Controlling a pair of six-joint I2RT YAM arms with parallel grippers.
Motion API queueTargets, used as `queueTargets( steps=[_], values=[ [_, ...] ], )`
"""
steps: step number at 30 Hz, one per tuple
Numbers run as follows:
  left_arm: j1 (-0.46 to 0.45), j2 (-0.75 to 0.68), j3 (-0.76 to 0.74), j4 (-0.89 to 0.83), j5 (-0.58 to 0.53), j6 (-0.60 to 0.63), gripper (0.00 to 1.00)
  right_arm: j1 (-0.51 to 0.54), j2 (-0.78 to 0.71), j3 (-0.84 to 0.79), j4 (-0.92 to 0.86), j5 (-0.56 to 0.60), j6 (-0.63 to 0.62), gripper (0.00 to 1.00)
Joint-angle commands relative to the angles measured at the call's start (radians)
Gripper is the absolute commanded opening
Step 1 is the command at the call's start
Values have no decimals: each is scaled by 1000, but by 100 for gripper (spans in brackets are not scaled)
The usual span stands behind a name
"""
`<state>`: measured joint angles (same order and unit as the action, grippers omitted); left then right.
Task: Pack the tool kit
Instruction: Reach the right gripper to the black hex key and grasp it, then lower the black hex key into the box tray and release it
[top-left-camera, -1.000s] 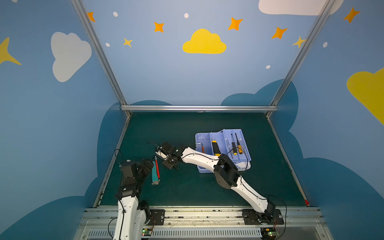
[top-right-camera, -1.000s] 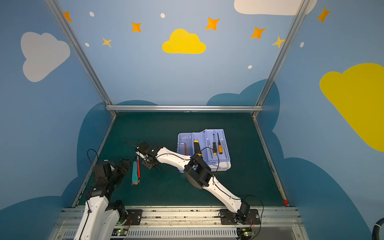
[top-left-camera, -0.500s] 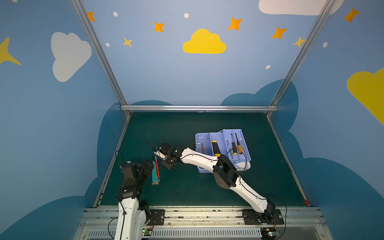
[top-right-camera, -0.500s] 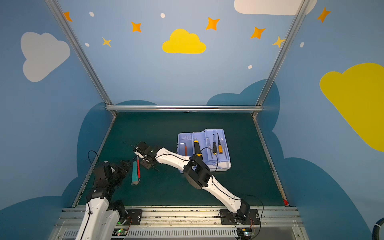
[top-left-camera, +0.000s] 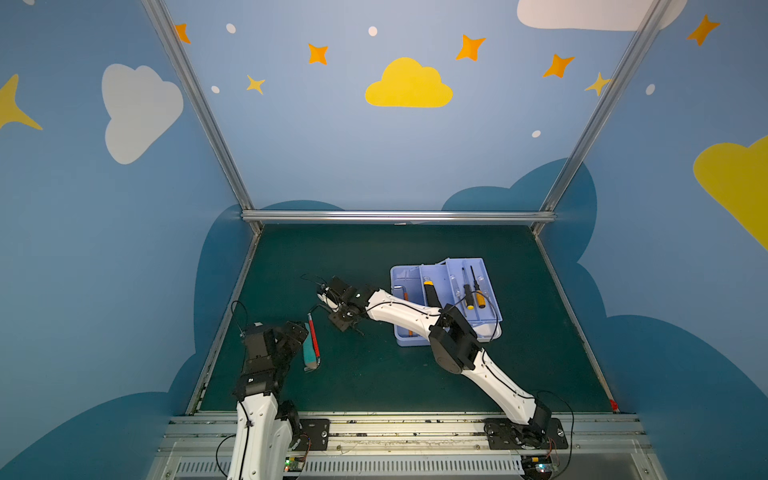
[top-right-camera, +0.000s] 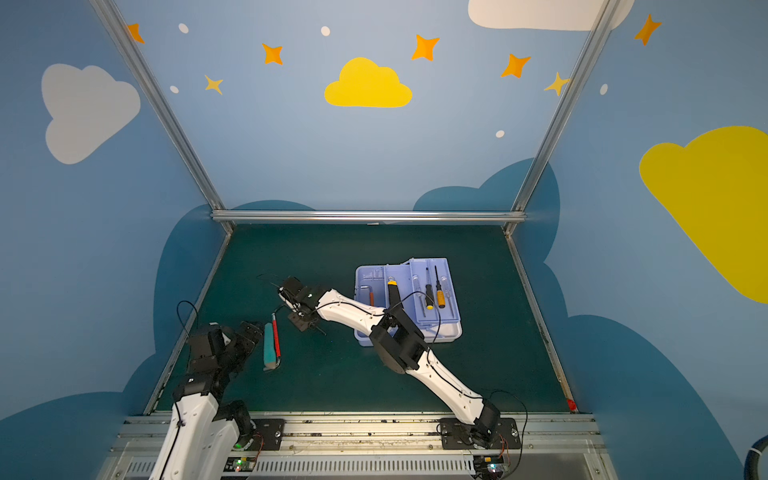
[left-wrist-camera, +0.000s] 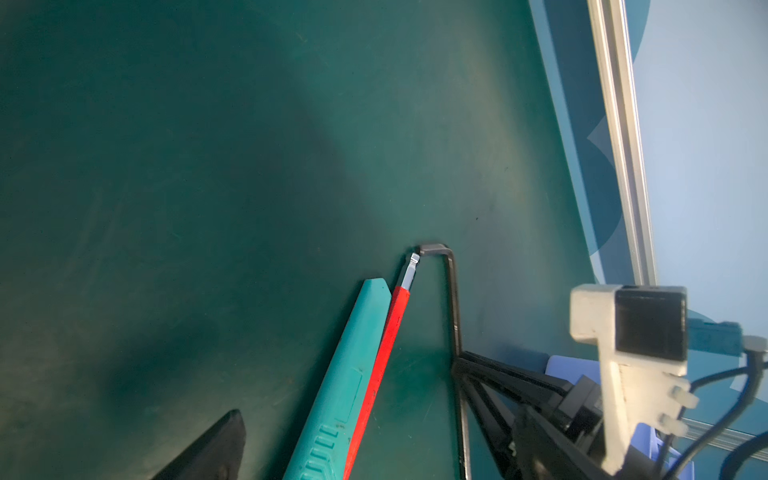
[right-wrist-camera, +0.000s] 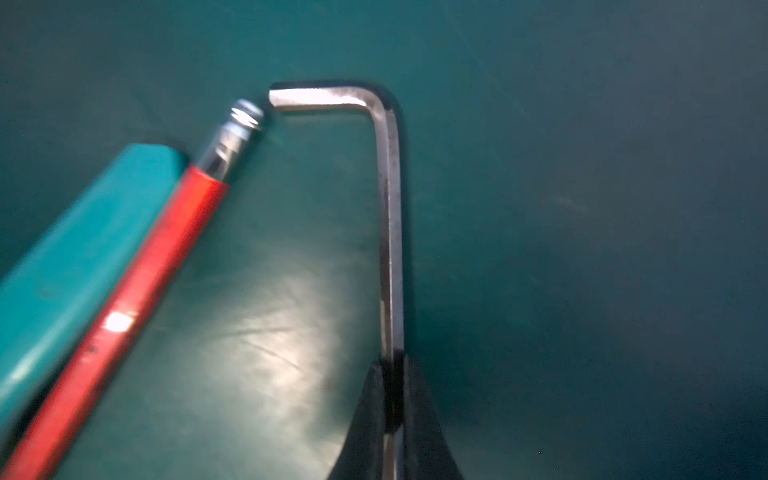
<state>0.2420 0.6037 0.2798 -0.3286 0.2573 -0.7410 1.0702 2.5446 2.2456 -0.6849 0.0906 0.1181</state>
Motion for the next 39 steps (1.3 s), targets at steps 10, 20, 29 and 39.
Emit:
queueTargets(
  steps=[10,20,29,39],
  values=[
    [5,65,0,73,36,23,100,-78,-309,-202,-33,118,144,0],
    [3,104,-4,111,47,29,100,-163,-560,-495,-25,243,295,0],
    [2,132,5,125,60,41,100,-224,-690,-743,56,248,406,0],
    [2,140,10,111,66,42,100,-245,-594,-733,64,245,465,0]
  ],
)
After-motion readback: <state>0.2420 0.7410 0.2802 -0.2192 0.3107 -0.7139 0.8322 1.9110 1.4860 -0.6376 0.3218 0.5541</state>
